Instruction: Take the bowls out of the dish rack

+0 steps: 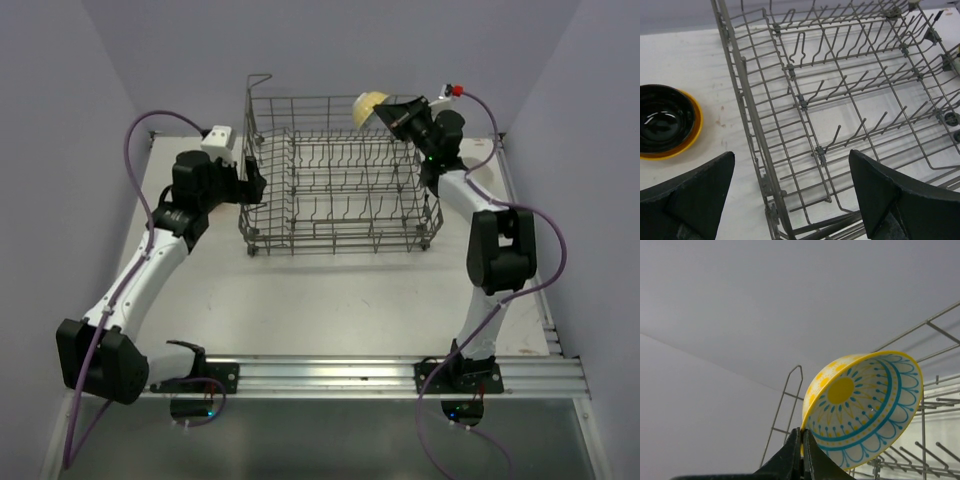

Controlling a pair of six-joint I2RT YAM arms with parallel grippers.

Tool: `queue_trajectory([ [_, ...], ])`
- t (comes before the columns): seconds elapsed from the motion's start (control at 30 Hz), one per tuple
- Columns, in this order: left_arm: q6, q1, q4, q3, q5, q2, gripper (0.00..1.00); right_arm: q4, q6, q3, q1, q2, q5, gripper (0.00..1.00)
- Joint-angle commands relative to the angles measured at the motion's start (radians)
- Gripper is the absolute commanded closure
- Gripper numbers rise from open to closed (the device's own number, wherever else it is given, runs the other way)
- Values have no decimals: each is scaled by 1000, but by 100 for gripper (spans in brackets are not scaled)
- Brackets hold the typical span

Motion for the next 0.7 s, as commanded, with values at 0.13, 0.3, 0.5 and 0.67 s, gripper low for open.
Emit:
queue_trajectory([
  [0.13, 86, -3, -22, 96, -168, -103, 0, 72, 54, -102, -2, -158, -95, 100],
  [0.3, 91, -33, 77, 93, -14, -156, 0, 108, 109, -170, 1, -208, -127, 100],
  [0.5, 169, -217, 41, 278, -111, -34, 0, 77, 171, -251, 5, -282, -121, 100],
  [0.67, 304, -455, 53, 376, -298, 121, 0, 10, 188, -268, 7, -320, -115, 100],
])
